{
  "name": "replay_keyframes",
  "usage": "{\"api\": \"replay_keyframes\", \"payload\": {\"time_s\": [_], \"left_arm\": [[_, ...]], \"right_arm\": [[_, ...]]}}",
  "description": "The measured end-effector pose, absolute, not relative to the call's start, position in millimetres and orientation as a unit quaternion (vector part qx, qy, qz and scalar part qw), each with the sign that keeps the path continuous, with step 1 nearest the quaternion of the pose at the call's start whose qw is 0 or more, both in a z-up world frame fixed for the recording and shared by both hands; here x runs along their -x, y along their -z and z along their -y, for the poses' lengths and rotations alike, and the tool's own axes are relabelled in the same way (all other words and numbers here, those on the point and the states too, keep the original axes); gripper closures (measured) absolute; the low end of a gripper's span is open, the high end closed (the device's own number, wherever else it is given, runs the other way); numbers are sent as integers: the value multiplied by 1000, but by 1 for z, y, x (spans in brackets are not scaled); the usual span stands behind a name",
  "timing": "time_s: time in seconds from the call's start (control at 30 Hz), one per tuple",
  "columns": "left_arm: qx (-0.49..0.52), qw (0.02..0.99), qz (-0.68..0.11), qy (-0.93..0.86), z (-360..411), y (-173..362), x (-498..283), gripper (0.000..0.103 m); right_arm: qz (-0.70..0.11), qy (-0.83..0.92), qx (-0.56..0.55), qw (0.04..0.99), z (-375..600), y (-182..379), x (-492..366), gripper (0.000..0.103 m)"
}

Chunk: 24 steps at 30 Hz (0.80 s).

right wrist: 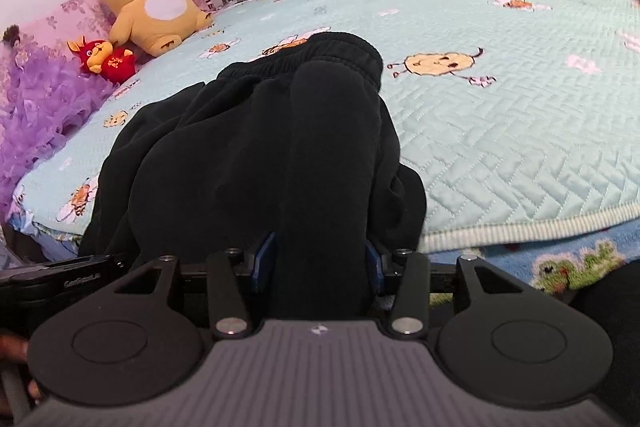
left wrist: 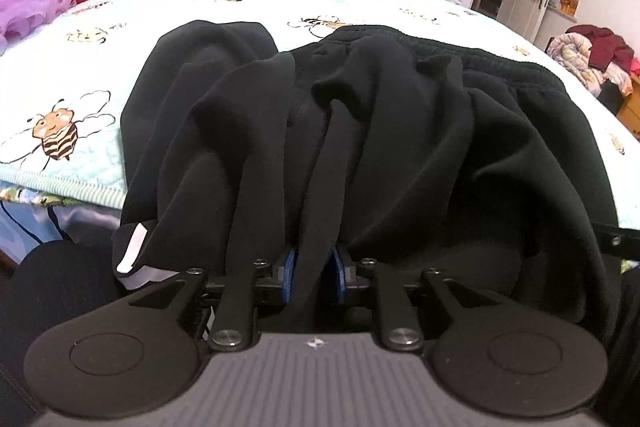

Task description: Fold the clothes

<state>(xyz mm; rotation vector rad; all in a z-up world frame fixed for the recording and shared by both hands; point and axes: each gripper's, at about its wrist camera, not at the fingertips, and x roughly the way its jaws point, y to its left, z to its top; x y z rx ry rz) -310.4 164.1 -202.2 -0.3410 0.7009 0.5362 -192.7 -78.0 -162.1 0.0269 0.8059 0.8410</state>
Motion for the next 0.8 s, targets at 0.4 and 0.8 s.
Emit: {"api": "replay_keyframes", "payload": {"time_s": [0.4, 0.8], "left_arm": [[209, 904, -296, -227, -167, 198, 327, 29], [271, 912, -216, -219, -182, 192, 367, 29]], "right_arm": [[-361, -362, -79, 856, 47, 131, 138, 30], [-182, -506, 86, 839, -43, 92, 228, 79]]}}
